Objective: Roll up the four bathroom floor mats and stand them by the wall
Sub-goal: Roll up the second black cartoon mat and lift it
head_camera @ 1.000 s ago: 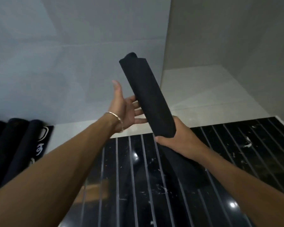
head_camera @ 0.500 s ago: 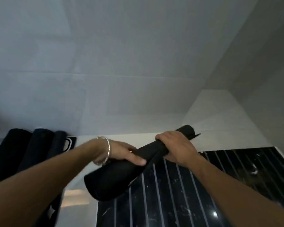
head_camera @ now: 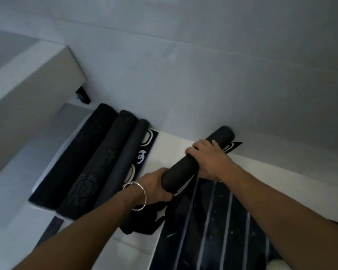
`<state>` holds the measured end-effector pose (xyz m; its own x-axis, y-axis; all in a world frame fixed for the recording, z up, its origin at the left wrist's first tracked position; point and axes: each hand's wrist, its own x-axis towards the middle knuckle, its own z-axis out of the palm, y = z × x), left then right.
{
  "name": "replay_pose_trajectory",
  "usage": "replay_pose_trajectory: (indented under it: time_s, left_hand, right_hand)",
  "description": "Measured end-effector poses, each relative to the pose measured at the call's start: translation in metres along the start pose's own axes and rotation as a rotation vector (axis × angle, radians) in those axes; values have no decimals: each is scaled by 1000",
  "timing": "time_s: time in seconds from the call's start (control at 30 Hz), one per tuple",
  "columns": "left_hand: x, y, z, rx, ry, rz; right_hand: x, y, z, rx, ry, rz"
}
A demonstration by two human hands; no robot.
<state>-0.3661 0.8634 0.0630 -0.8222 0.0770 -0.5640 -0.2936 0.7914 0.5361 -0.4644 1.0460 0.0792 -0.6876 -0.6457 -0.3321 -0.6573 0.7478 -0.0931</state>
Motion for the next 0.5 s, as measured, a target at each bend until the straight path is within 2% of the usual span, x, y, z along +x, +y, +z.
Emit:
replay_pose_trajectory:
  time_s: [0.2,0.4,0.5]
  left_hand:
    - [-13,-65,22,-87,196,-194]
    - [-14,-98,43,64,377,-316]
    - [-8,-105,50,239,460,-370]
  right_hand:
    - [54,-49,18,-64,-3,-209]
    - [95,-79,41,-114,-11,-333]
    - [108,-85,51,-118,14,-360]
